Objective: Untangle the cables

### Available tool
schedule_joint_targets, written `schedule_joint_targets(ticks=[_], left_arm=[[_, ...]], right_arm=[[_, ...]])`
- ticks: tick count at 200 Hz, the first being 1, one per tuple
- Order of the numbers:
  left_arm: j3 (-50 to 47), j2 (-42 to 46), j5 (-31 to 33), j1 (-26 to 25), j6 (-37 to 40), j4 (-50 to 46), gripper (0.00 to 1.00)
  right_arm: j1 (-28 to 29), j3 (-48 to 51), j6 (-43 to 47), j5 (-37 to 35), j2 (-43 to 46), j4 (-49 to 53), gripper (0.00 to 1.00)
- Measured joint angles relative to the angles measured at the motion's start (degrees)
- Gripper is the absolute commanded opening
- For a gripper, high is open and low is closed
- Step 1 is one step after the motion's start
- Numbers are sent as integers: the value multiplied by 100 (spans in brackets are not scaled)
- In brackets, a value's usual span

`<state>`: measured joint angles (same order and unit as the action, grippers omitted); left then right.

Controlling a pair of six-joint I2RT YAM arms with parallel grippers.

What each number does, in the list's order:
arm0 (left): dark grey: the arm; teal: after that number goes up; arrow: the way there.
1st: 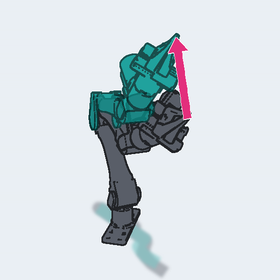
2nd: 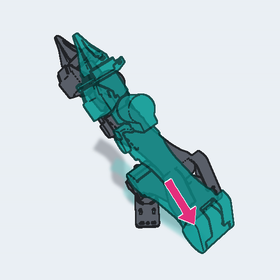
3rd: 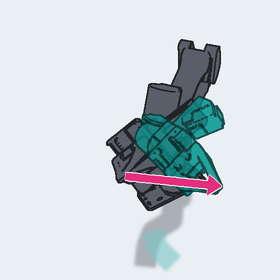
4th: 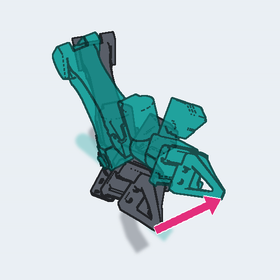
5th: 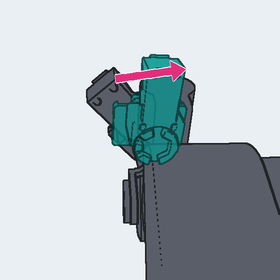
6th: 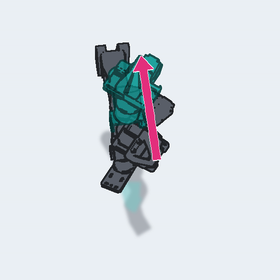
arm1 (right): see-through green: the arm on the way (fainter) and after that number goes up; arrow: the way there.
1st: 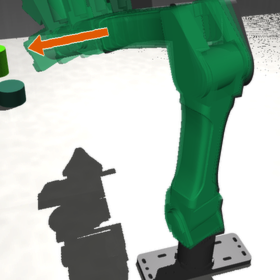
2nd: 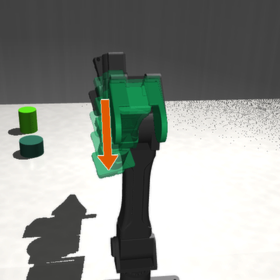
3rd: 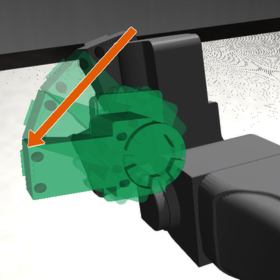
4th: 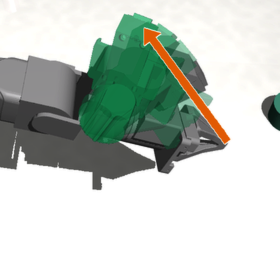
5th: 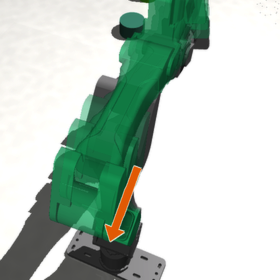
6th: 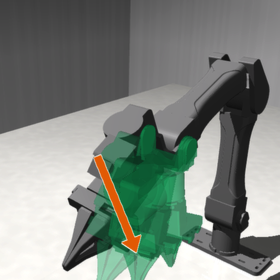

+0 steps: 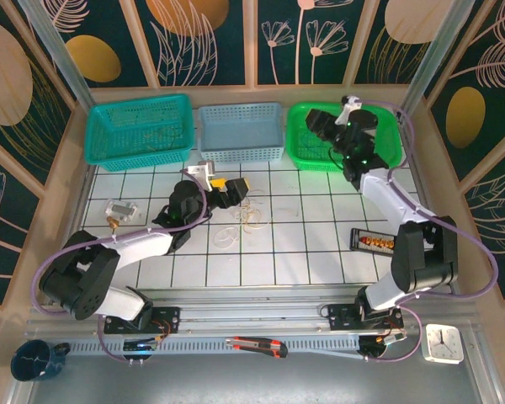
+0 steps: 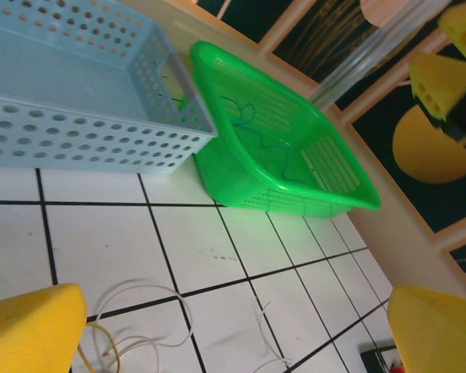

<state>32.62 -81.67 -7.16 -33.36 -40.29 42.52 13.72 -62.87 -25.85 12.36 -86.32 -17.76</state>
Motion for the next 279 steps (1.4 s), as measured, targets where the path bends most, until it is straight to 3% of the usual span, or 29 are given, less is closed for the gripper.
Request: schedule_joint_targets(ticks=[61,88,128,159,208,279], left_arm=[[-450,446,111,527,-726,-57,99],[-839,732,81,868,-1014,-7,99],[-789,986,72,977,-1045,-339,99],[-743,1038,55,1141,-1047,-564,99],[-737,1233,-22,1545,-1137,-758,99],[-669,1447,-177,1773,-1191,-828,99]], right_arm=[[977,1185,-2,129,479,254,55],[1705,1482,17,149,522,448,52],[2964,1766,225,170,468,680,48],[3617,1764,439,142,133,756,45],[4079,1633,713,-15,-608,892,44],[4144,1325,807,-74,-1115,901,43]])
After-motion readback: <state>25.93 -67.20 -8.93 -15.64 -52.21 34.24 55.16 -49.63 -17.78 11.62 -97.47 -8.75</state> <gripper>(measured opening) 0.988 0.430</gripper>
